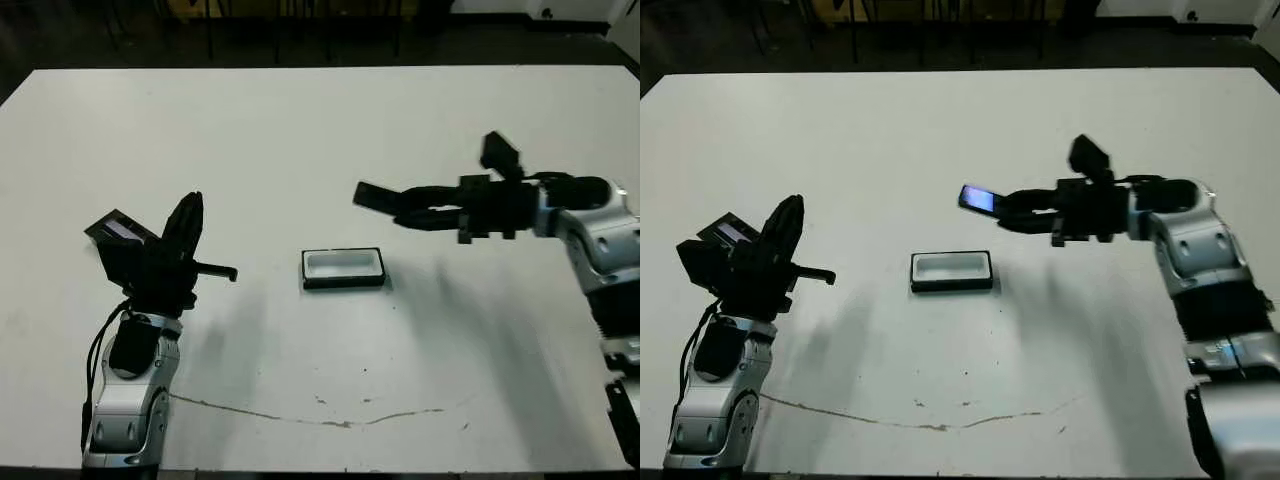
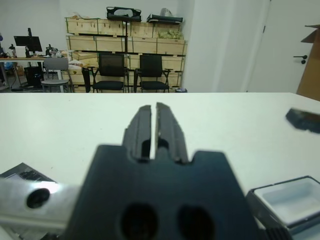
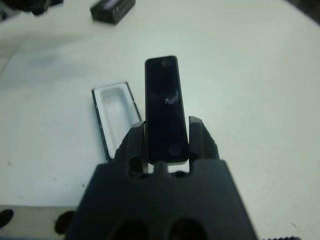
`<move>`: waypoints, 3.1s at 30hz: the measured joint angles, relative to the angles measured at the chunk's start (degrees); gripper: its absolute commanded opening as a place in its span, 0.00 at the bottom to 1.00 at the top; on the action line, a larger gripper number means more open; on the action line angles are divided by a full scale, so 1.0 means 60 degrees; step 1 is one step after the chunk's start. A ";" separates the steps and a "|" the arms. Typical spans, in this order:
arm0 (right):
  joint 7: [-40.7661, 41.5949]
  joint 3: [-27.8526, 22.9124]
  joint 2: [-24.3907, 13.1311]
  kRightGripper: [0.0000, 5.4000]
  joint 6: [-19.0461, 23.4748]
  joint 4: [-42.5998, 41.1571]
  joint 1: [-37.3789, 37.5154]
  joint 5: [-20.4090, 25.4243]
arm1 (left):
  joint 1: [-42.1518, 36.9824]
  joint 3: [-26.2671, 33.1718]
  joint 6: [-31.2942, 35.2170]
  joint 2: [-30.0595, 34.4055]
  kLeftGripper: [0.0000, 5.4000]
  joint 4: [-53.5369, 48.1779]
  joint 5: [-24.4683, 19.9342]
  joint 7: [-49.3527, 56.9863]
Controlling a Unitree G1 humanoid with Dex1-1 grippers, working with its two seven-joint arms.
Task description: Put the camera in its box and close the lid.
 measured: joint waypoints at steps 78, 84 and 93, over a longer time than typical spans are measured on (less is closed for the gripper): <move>0.1970 0.1770 0.0493 0.13 -0.0204 0.0597 -0.1225 -0.2313 | 0.0203 -0.0074 0.0177 -0.0061 0.00 -0.0139 -0.0019 -0.0007; 0.1992 0.1813 0.0494 0.13 -0.0204 0.0511 -0.1225 -0.2380 | 0.0217 -0.0092 0.0153 -0.0068 0.00 -0.0140 -0.0017 -0.0004; 0.2219 0.1843 0.0607 0.13 -0.0109 0.0541 -0.1236 -0.2367 | 0.0267 -0.0141 0.0154 -0.0109 0.00 -0.0140 -0.0026 0.0007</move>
